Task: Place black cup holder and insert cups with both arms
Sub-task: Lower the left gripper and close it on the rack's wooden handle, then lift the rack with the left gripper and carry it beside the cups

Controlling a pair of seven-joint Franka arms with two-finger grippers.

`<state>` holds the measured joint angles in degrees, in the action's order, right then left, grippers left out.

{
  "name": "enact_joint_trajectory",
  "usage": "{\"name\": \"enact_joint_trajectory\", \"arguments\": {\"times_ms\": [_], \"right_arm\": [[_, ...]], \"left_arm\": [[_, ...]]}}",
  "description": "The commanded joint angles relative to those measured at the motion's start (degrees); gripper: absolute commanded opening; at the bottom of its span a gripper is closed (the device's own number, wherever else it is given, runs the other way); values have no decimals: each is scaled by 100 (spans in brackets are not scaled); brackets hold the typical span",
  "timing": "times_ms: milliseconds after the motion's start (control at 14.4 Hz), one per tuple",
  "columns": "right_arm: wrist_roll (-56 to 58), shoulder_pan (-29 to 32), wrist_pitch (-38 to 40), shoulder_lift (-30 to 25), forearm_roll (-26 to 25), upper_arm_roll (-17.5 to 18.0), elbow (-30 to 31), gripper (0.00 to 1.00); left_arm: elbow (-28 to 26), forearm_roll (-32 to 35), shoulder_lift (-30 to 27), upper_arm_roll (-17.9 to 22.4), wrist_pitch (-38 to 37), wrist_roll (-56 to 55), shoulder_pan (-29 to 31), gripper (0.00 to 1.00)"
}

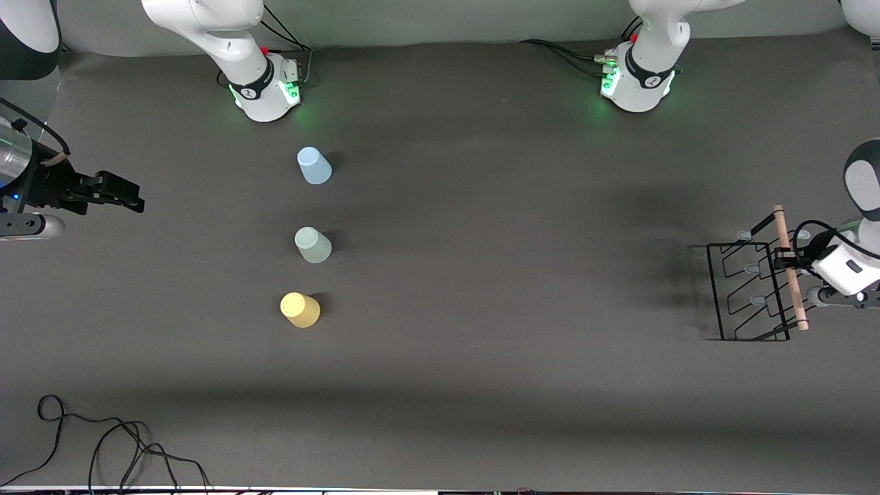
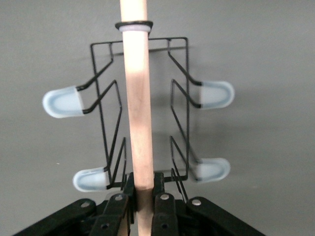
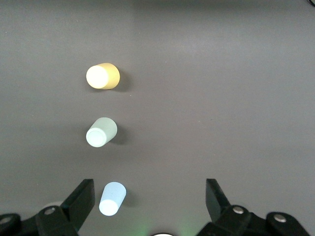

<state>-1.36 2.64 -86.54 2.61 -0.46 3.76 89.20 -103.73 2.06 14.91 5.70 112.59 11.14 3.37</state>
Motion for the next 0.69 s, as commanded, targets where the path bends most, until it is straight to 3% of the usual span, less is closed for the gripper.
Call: {"name": "enact_joint_trajectory", "arguments": {"times_ms": [0, 347, 625], "right_arm": [[119, -26, 50, 12, 90, -51, -51, 100], [119, -17, 50, 12, 90, -51, -43, 100], [119, -17, 50, 12, 90, -51, -51, 100]], "left_arm": [[19, -12, -330, 36, -342, -883, -695, 0], [422, -583, -446, -139, -922, -1868, -1715, 0], [721, -663, -43, -631, -661, -3658, -2743, 0]]}}
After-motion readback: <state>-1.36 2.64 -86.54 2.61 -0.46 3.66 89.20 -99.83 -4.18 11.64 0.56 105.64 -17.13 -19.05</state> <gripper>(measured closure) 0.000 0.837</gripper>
